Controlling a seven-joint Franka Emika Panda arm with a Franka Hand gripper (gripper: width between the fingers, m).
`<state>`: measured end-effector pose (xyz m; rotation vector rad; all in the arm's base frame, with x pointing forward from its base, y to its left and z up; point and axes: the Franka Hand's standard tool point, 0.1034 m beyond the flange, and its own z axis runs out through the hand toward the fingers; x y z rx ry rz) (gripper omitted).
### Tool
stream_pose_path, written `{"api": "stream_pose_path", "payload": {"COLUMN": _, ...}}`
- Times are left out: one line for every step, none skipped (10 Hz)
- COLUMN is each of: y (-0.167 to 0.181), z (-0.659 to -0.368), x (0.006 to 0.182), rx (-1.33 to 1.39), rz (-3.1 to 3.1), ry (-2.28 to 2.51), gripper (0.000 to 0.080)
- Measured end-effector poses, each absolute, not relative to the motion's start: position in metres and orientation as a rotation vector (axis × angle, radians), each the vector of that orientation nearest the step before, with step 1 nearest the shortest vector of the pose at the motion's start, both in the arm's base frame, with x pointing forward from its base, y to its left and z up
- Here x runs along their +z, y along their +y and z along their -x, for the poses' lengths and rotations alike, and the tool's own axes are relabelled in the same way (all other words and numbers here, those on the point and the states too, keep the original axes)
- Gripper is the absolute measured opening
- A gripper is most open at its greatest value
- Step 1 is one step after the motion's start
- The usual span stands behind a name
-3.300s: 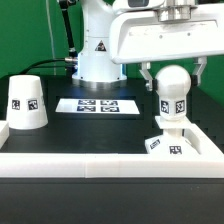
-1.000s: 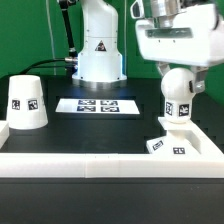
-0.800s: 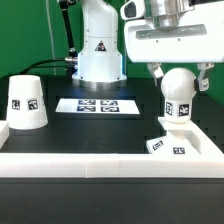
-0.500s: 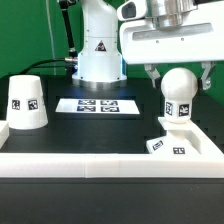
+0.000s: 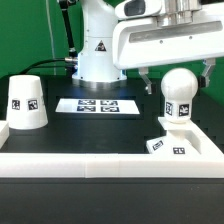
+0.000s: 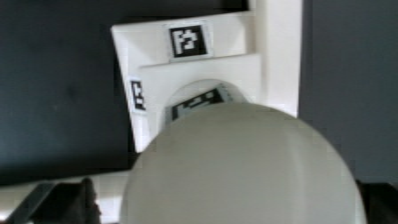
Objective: Assemble lamp
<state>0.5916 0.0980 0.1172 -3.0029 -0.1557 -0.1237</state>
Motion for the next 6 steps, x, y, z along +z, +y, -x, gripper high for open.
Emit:
{"api": "stream_pose_path", "payload": {"y": 0.1018, "z": -0.5907, "x": 0.1169, "rx": -0.128, "rz": 3.009, "ry": -0.282, "gripper": 0.0698}}
{"api": "stream_pose_path", "payload": {"y": 0.0973, "z": -0.5911, "x": 0.1165, "rx": -0.134, "rz": 3.001, "ry": -0.38, "gripper": 0.0698}}
{"api": "stream_pose_path", "payload": {"y": 0.0958, "z": -0.5913, "x": 0.1163, "rx": -0.138, "rz": 2.992, "ry": -0.466, "gripper": 0.0698}}
{"api": "stream_pose_path", "payload": {"y": 0.0951, "z": -0.5912, "x": 0.1161, "rx": -0.144, "rz": 2.978, "ry": -0.578, "gripper": 0.0698}}
{"api": "stream_pose_path", "payload": {"y": 0.0946, "z": -0.5912, "x": 0.1159, "rx": -0.153, "rz": 2.949, "ry": -0.739, "gripper": 0.0698}}
{"api": "stream_pose_path", "payload": {"y": 0.0958, "z": -0.5916, "x": 0.116, "rx": -0.166, "rz": 2.914, "ry": -0.893, "gripper": 0.0698}}
